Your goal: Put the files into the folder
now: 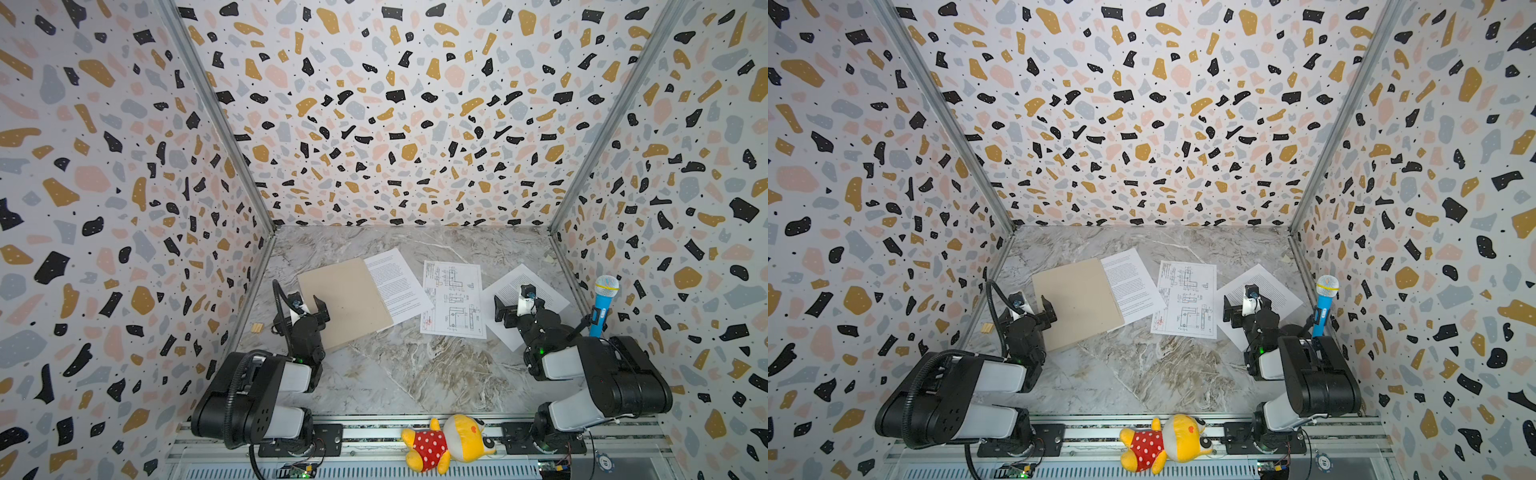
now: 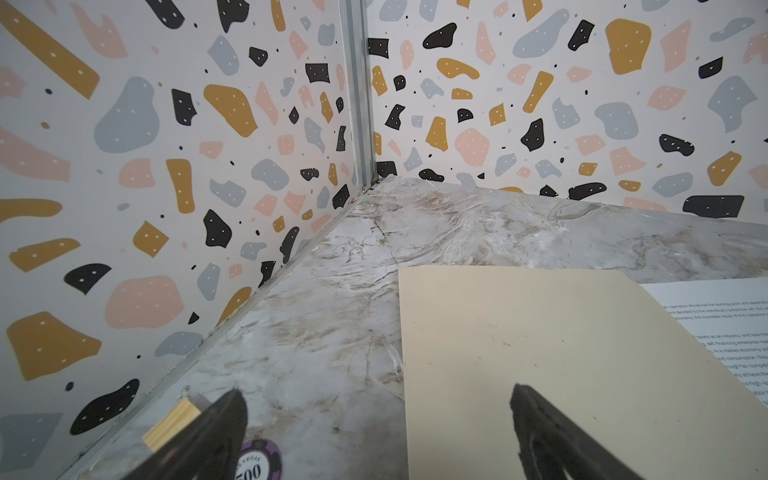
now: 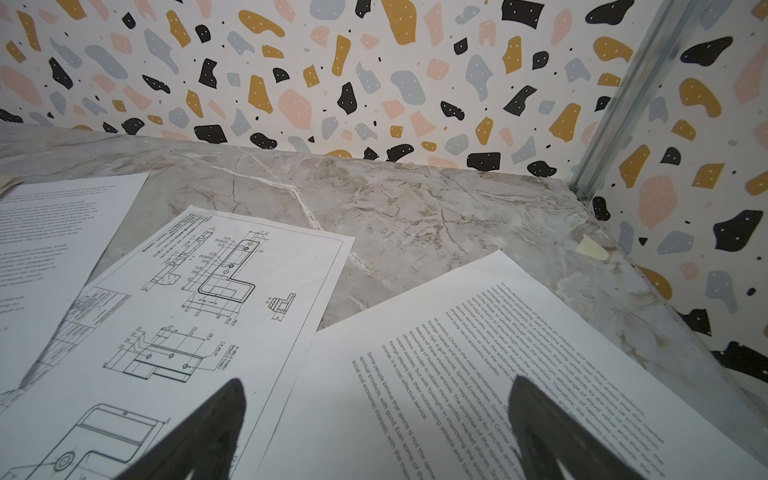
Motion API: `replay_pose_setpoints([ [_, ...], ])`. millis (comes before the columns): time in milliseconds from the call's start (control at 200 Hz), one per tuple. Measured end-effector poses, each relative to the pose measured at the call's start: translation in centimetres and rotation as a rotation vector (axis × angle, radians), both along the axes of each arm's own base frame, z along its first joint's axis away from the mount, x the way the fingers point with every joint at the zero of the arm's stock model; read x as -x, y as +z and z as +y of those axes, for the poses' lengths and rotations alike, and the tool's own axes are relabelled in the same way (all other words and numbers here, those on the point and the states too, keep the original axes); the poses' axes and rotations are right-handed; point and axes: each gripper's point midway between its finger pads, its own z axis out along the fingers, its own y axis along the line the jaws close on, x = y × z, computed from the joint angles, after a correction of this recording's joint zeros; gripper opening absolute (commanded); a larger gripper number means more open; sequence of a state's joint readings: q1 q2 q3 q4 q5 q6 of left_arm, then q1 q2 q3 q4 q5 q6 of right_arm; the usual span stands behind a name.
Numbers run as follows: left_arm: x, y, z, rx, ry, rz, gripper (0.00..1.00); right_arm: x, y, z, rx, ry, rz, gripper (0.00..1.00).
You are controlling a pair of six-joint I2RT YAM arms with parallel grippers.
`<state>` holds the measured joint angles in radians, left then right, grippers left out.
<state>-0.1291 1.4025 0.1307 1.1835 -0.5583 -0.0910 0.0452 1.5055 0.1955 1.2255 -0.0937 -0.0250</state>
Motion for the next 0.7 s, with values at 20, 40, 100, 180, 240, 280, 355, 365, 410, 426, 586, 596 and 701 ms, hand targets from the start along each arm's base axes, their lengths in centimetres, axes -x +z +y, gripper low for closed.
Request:
replay_pose_setpoints([
  [20,0.0,0.0,0.0,0.0,0.0,0.0,0.99,-0.01,0.01,0.0,0.0,0.0,0.0,0.99],
  [40,0.0,0.0,0.0,0.0,0.0,0.0,0.99,-0.01,0.01,0.0,0.0,0.0,0.0,0.99],
  [100,0.0,0.0,0.0,0.0,0.0,0.0,1.0,0.0,0.0,0.0,0.0,0.0,0.0,0.99],
  [180,0.0,0.0,0.0,0.0,0.0,0.0,1.0,-0.01,0.01,0.0,0.0,0.0,0.0,0.99],
  [240,0.0,0.0,0.0,0.0,0.0,0.0,0.99,-0.01,0.01,0.0,0.0,0.0,0.0,0.99],
  [280,0.0,0.0,0.0,0.0,0.0,0.0,1.0,-0.01,0.01,0.0,0.0,0.0,0.0,0.99],
  [355,0.0,0.0,0.0,0.0,0.0,0.0,0.99,-0.01,0.01,-0.01,0.0,0.0,0.0,0.99],
  [365,0.0,0.0,0.0,0.0,0.0,0.0,1.0,-0.01,0.01,-0.01,0.0,0.0,0.0,0.99],
  [410,0.0,0.0,0.0,0.0,0.0,0.0,0.99,-0.01,0.01,-0.01,0.0,0.0,0.0,0.99],
  [426,0.0,0.0,0.0,0.0,0.0,0.0,0.99,-0.01,0.01,-0.01,0.0,0.0,0.0,0.99],
  [586,0.0,0.0,-0.01,0.0,0.0,0.0,0.99,-0.01,0.01,-0.01,0.0,0.0,0.0,1.0],
  [596,0.0,0.0,0.0,0.0,0.0,0.0,1.0,-0.01,0.01,-0.01,0.0,0.0,0.0,1.0],
  [701,0.0,0.03,0.01,0.0,0.001,-0.001,0.99,-0.01,0.02,-0.03,-0.001,-0.001,0.0,0.98],
])
